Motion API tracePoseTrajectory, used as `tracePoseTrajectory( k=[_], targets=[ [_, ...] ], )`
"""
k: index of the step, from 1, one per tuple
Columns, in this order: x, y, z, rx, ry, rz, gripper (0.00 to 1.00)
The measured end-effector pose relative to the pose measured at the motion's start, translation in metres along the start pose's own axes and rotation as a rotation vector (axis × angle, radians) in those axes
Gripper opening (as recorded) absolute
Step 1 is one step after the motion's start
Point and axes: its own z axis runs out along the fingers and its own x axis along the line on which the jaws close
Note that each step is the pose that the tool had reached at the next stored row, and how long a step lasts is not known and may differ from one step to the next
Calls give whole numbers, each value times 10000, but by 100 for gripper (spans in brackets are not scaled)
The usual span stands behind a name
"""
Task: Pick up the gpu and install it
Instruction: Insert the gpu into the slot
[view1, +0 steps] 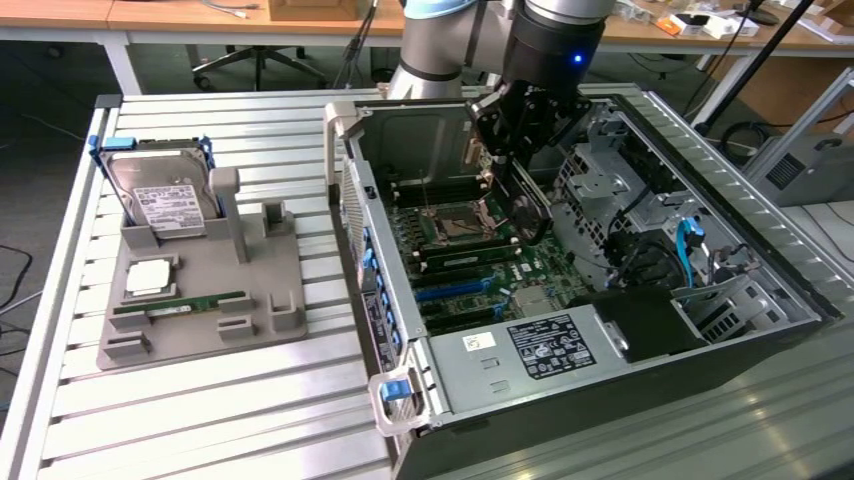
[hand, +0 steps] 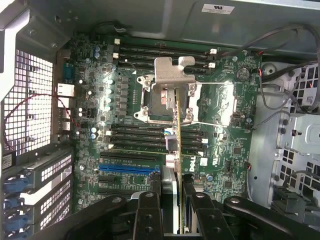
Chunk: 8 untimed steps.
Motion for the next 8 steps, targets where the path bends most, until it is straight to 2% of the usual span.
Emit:
tracePoseTrajectory(
  k=[8],
  targets=[
    [0,0,0,-2,-1,-60,27]
  ],
)
